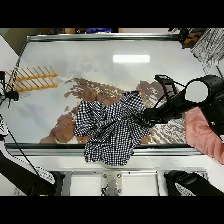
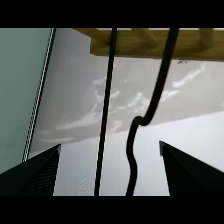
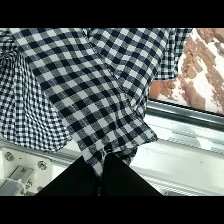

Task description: Fold the clothes and pants, and hang the long-sleeved shirts on hangers.

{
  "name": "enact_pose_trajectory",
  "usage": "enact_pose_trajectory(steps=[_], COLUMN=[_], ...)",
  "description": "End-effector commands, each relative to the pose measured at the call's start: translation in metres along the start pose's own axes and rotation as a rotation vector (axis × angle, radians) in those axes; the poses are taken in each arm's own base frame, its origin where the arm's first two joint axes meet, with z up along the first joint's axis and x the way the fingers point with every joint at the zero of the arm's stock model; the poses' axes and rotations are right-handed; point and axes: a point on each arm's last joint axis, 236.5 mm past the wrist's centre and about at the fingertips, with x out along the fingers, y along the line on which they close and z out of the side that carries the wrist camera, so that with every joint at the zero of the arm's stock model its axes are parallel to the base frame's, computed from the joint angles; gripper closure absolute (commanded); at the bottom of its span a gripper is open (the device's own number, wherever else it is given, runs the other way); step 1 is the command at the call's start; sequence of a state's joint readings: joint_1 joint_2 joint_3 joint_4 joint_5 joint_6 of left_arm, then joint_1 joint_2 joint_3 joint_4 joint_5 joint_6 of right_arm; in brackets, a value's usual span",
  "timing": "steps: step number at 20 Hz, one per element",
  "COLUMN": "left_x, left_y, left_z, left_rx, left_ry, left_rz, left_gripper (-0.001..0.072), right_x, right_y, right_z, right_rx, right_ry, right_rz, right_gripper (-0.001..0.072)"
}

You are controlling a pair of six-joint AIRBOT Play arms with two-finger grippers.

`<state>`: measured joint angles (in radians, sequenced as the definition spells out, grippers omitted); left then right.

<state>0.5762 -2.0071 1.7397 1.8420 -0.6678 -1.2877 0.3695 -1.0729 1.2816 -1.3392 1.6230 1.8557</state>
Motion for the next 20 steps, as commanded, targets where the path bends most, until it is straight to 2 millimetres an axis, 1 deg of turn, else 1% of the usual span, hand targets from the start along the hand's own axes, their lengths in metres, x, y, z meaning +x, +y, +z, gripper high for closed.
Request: enact_pose_trajectory(steps=[1,3,6,11,12,13,14,15,16,20], left_x=[0.017,0.023,0.029,0.03,0.03,0.03,0.03,0.03,0.03,0.027], left_y=[-0.004,-0.003,-0.006,-0.006,-0.006,-0.006,-0.006,-0.006,-0.006,-0.004], left_z=[-0.005,-0.014,-0.021,-0.019,-0.019,-0.019,-0.019,-0.018,-0.018,-0.015], left_rx=[0.046,0.044,0.046,0.048,0.047,0.047,0.047,0.047,0.048,0.047], left_ry=[0.014,0.033,0.049,0.039,0.041,0.04,0.039,0.038,0.037,0.027], left_rz=[-0.007,-0.01,-0.017,-0.014,-0.015,-0.014,-0.014,-0.014,-0.013,-0.009], left_gripper=[0.0036,0.0037,0.0037,0.0043,0.0263,0.0465,0.0491,0.0581,0.0694,0.0694], right_x=[0.0,0.0,0.0,0.0,0.0,0.0,0.0,0.0,0.0,0.0], right_y=[0.0,0.0,0.0,0.0,0.0,0.0,0.0,0.0,0.0,0.0], right_z=[0.0,0.0,0.0,0.0,0.0,0.0,0.0,0.0,0.0,0.0], right_rx=[0.001,0.001,0.001,0.001,0.001,0.001,0.001,0.001,0.001,0.001], right_ry=[0.001,0.001,0.001,0.001,0.001,0.001,0.001,0.001,0.001,0.001], right_rz=[0.0,0.0,0.0,0.0,0.0,0.0,0.0,0.0,0.0,0.0], right_gripper=[0.0702,0.0702,0.0702,0.0702,0.0702,0.0702,0.0702,0.0702,0.0702,0.0702])
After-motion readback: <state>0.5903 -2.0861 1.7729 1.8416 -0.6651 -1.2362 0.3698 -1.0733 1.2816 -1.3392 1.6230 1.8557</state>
